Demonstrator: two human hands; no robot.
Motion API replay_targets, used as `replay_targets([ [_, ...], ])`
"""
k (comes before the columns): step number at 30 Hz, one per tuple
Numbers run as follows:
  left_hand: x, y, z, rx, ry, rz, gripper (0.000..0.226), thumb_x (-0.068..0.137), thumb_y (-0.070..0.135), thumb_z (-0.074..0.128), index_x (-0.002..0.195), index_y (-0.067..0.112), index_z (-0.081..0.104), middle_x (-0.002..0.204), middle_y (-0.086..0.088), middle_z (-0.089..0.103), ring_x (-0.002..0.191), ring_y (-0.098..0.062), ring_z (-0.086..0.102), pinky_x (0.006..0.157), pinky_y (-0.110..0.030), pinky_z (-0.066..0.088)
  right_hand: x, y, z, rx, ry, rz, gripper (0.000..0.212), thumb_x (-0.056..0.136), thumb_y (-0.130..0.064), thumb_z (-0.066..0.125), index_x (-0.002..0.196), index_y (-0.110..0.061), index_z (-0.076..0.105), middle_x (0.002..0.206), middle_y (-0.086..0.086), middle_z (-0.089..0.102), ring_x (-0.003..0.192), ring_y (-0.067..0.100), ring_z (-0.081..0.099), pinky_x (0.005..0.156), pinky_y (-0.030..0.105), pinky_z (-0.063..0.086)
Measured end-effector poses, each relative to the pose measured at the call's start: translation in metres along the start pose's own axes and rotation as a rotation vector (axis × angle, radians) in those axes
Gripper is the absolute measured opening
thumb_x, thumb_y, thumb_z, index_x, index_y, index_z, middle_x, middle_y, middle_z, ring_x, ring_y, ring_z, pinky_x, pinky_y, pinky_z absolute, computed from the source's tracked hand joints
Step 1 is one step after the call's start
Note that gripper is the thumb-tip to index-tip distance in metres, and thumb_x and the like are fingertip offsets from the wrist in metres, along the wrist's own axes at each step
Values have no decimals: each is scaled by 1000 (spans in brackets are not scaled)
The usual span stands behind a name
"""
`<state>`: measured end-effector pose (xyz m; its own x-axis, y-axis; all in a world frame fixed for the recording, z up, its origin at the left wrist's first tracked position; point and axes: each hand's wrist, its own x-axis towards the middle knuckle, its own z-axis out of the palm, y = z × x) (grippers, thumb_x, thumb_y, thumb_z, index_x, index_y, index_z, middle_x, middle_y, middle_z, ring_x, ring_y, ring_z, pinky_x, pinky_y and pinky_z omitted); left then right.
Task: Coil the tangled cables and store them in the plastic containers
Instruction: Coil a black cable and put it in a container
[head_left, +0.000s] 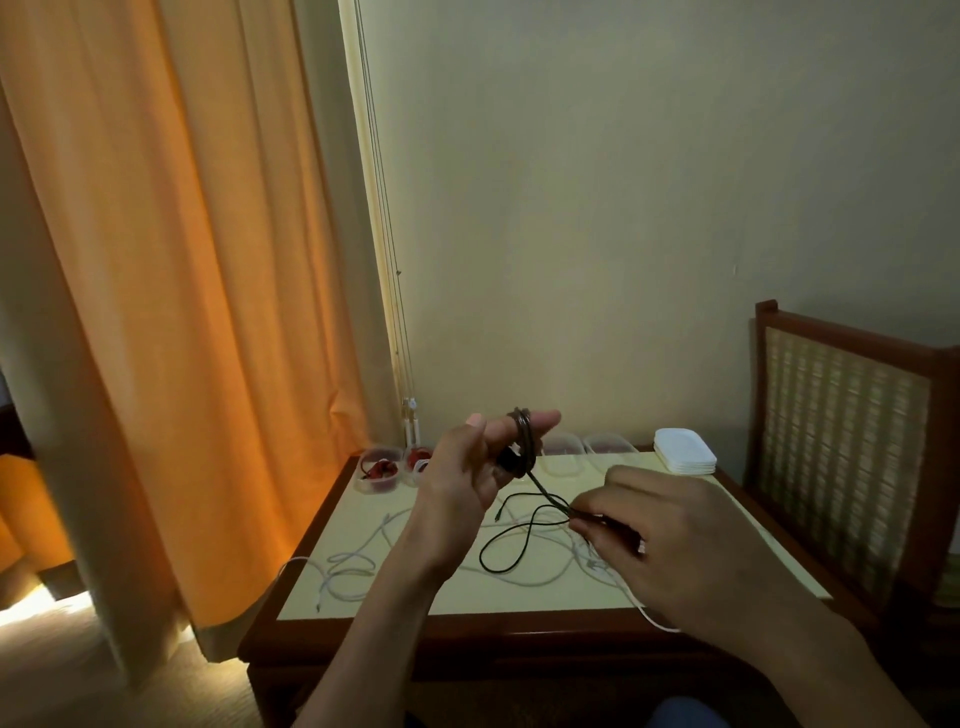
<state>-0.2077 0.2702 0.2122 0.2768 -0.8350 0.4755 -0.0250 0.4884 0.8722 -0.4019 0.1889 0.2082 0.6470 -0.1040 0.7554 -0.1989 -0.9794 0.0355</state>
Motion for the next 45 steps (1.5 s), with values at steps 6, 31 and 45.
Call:
replay_targets([
  [6, -3, 0, 3, 247, -208, -201, 78, 98, 52, 19, 121, -4, 68, 120, -17, 72, 119, -33, 63, 108, -44, 47, 31, 17, -17, -54, 50, -205, 15, 92, -30, 66, 95, -20, 76, 82, -7, 63, 69, 10, 55, 60, 26, 49],
  [31, -8, 8, 11, -672, -140, 33, 63, 102, 29, 25, 130, -19, 55, 141, -38, 51, 140, -46, 46, 119, -48, 36, -4, 22, 39, 455, -16, 302, 24, 96, -34, 62, 114, -25, 77, 83, -19, 70, 77, 6, 68, 69, 16, 50],
  [45, -14, 15, 18, -261, -20, -176, 32, 105, 30, 42, 80, 10, 47, 68, -3, 40, 63, -15, 47, 64, -28, 46, 15, 2, 20, 1180, 24, 719, 37, 96, -42, 52, 101, -17, 78, 71, 20, 41, 60, 27, 22, 52, 32, 20],
])
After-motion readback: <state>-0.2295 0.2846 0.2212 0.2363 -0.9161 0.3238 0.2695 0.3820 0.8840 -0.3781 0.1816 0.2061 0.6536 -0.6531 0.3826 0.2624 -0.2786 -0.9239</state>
